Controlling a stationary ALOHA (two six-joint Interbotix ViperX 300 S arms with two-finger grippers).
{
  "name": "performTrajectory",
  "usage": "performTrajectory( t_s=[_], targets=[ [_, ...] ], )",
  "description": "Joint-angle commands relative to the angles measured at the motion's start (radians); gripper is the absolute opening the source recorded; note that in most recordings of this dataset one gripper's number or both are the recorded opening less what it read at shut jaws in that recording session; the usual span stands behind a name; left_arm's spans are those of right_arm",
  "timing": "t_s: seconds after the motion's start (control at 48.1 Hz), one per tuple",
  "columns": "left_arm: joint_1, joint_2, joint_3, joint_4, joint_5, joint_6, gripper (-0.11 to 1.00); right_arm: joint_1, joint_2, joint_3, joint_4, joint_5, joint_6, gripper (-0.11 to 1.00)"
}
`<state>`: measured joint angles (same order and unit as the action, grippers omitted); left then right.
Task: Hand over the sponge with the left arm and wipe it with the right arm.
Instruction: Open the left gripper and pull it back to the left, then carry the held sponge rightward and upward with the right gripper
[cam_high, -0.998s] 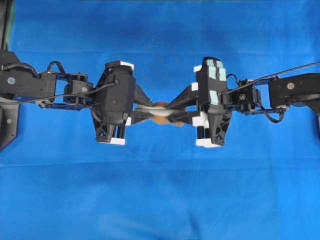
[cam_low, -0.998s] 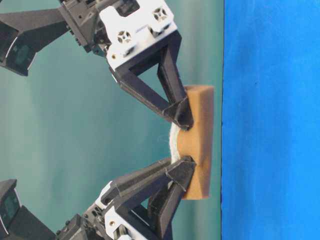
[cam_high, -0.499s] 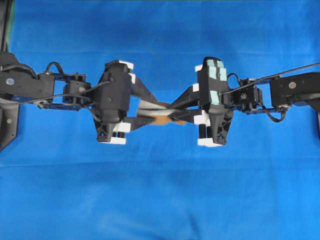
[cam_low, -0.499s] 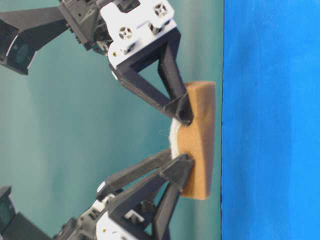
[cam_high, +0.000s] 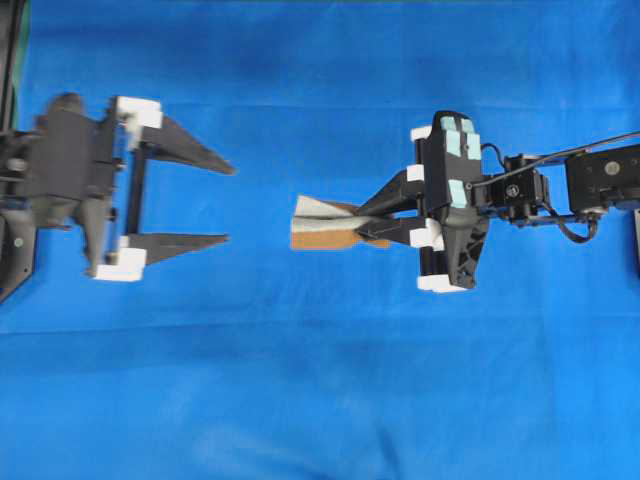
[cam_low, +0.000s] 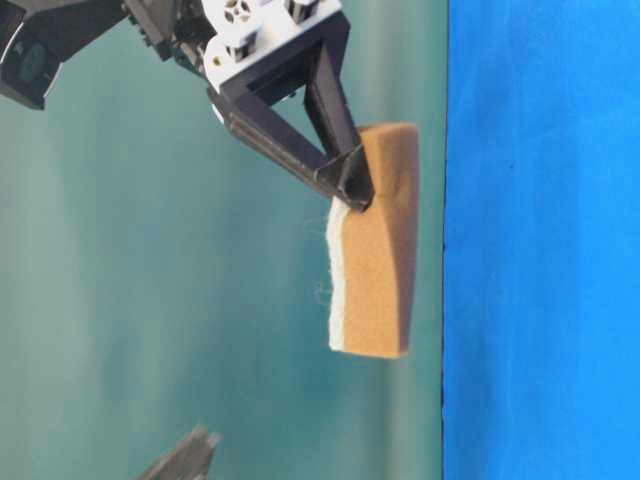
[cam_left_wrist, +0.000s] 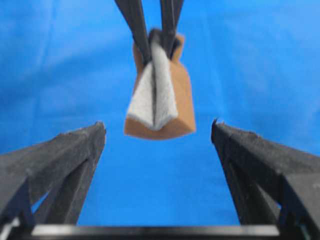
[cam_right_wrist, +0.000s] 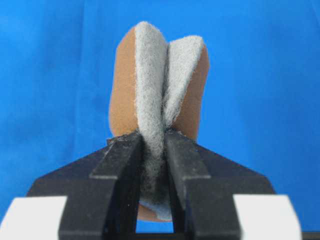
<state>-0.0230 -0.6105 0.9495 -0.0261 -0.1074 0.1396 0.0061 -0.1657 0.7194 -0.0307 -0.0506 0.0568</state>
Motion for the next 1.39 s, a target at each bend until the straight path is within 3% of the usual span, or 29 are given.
performTrajectory(
  t_s=[0.0,0.229,0.956,1.143,1.372],
  targets=[
    [-0.003,-0.095,0.023,-0.002,-0.006,-0.006,0.93,0.0,-0.023,-0.008,-0.002,-0.011,0.0,0.21],
    [-0.005,-0.213,0.086,-0.002,-0.002,-0.011,0.93,0.002,-0.018,-0.006,-0.002,-0.011,0.0,0.21],
    [-0.005,-0.186,0.092,-0.002,-0.002,-0.011,0.93,-0.015,0.307,0.049,0.008,-0.156,0.012,0.21],
    [-0.003,-0.186,0.092,-0.002,-0.002,-0.011,0.93,-0.089,0.304,0.055,0.005,-0.156,0.009,0.21],
    [-0.003,-0.186,0.094,-0.002,-0.002,-0.011,0.93,-0.247,0.295,0.054,-0.021,-0.156,-0.018,0.21]
  ],
)
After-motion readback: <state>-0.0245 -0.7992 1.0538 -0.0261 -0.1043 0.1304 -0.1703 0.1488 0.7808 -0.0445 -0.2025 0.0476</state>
